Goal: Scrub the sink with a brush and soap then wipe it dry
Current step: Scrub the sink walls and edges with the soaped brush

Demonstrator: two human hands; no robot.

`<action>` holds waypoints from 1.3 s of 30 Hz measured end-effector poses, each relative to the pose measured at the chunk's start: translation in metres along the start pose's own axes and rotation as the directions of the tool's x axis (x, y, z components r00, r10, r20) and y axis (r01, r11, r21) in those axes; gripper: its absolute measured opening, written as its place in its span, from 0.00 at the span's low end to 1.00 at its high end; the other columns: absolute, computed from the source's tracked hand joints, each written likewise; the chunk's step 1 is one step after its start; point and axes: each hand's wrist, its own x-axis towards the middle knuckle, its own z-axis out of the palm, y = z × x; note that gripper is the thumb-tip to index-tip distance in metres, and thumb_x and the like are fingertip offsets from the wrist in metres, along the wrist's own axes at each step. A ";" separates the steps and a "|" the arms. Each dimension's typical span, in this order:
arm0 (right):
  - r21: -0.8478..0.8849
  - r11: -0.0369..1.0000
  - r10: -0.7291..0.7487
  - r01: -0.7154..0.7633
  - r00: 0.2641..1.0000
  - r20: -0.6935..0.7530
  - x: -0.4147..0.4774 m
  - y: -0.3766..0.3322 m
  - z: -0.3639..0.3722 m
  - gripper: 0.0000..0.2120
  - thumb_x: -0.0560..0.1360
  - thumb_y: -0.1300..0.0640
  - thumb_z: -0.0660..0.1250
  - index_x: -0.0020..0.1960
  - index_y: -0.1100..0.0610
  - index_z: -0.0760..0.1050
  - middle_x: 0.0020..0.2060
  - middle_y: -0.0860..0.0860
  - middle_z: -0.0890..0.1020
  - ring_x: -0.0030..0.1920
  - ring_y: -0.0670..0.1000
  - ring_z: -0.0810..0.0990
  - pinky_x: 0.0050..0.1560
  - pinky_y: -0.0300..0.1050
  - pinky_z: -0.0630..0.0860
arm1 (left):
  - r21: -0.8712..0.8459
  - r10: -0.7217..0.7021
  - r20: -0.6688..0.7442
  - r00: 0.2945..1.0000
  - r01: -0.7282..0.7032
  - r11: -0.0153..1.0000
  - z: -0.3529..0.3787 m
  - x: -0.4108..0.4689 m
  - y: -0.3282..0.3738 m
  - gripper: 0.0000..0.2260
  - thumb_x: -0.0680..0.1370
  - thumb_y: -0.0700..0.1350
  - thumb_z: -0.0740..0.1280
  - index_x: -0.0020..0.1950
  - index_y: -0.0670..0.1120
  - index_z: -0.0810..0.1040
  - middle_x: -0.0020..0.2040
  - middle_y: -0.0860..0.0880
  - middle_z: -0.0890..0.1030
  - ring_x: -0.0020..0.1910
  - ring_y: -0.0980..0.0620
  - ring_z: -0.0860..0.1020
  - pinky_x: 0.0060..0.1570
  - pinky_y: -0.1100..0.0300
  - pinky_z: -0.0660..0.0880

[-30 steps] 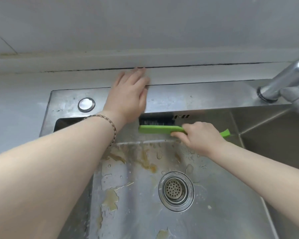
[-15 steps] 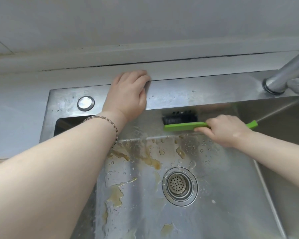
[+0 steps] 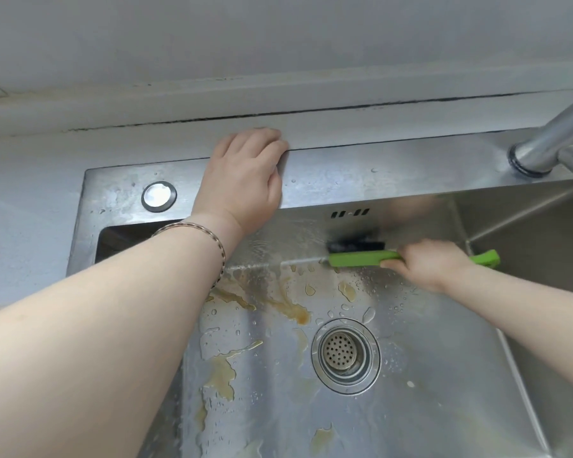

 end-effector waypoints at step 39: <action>0.915 -0.403 0.538 0.030 0.816 0.210 -0.014 -0.116 0.027 0.20 0.79 0.52 0.62 0.69 0.54 0.68 0.47 0.45 0.75 0.46 0.44 0.72 0.52 0.35 0.67 | -0.035 -0.032 0.044 0.999 0.034 0.999 0.002 -0.003 0.001 0.18 0.73 0.41 0.53 0.56 0.38 0.78 0.57 0.41 0.79 0.52 0.40 0.76 0.54 0.50 0.69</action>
